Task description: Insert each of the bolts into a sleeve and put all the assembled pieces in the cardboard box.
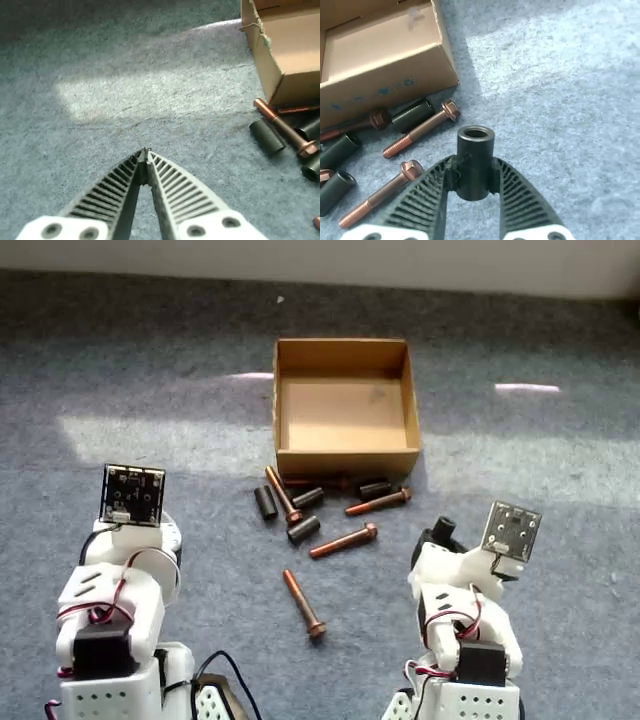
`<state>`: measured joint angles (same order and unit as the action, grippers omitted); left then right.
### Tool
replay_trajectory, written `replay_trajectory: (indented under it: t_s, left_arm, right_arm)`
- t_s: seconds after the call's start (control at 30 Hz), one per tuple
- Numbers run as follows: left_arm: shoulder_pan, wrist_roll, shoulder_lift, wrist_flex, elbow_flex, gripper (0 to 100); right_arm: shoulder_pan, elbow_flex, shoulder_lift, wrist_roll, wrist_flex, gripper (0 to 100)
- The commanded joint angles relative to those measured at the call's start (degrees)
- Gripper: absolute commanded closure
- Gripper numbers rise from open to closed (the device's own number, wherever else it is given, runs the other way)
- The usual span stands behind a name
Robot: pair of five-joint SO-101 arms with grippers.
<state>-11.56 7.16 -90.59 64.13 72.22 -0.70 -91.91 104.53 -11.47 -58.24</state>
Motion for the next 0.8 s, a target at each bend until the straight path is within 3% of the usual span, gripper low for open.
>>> replay_trajectory:
  t_s: [0.0,0.13,0.47,0.77]
  left_arm:
    - [6.1,2.3,0.7,8.4,-13.0,98]
    - [10.1,2.5,8.7,13.2,-21.2,98]
    - [23.3,6.1,37.8,14.9,-33.5,98]
    - [32.1,6.7,54.6,14.5,-42.0,82]
  right_arm:
    - [0.7,0.2,0.7,0.5,1.7,99.3]
    - [0.8,0.3,0.7,0.5,1.7,99.3]
    - [0.9,0.4,0.7,0.5,1.7,99.3]
    - [4.7,0.5,0.7,0.5,1.7,99.3]
